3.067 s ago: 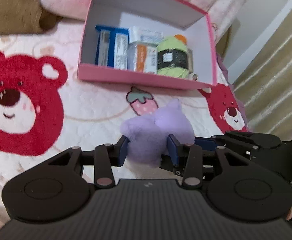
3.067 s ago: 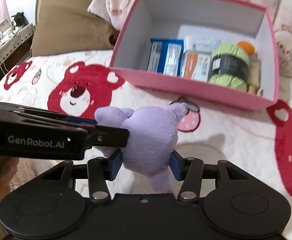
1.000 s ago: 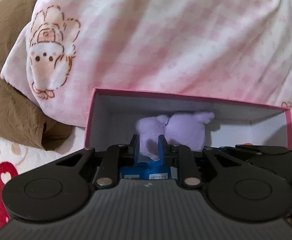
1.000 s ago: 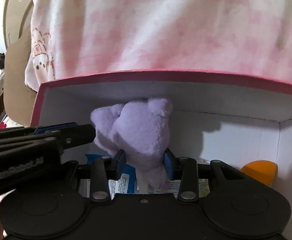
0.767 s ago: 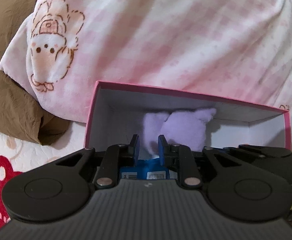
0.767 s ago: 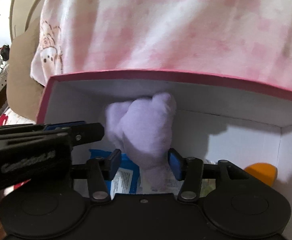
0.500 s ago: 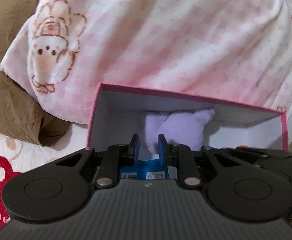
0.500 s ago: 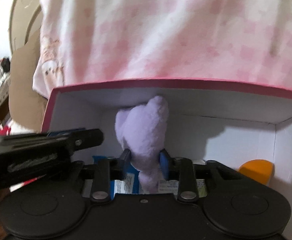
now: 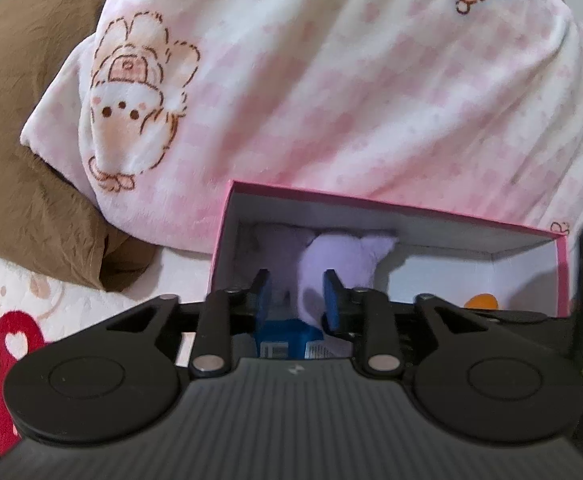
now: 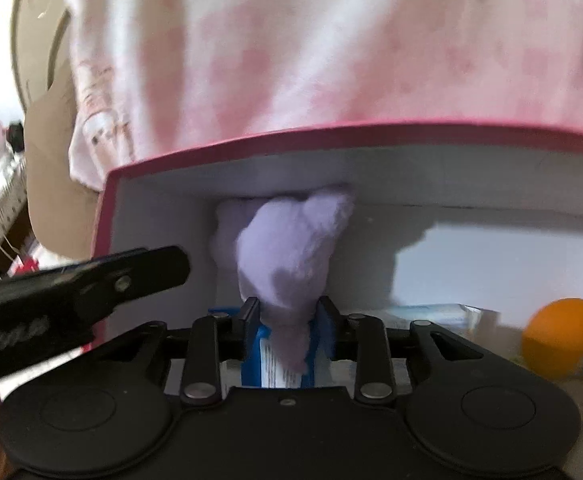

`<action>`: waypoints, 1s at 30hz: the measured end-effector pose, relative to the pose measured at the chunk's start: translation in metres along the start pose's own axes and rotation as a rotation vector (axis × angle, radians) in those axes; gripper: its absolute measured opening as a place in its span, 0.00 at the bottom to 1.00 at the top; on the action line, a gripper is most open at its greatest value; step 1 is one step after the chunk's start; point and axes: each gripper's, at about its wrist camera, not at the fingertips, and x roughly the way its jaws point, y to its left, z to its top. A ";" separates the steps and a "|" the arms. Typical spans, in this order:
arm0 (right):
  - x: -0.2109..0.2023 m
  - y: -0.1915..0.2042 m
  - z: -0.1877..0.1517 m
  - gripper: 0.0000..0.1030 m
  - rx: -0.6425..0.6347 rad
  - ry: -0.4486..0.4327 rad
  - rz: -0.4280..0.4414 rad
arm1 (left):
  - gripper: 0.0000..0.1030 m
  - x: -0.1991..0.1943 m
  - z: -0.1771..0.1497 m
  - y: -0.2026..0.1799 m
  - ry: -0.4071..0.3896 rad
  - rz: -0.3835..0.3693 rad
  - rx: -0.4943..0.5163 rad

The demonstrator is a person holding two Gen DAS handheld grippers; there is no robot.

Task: Organize objects

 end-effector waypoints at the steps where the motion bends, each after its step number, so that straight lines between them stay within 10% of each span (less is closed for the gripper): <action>1: -0.007 0.006 -0.004 0.37 -0.024 -0.009 -0.022 | 0.42 -0.004 -0.002 0.000 0.002 -0.001 0.003; 30: -0.221 0.058 -0.073 0.65 -0.170 -0.061 -0.189 | 0.96 -0.193 -0.037 -0.002 0.076 0.011 0.217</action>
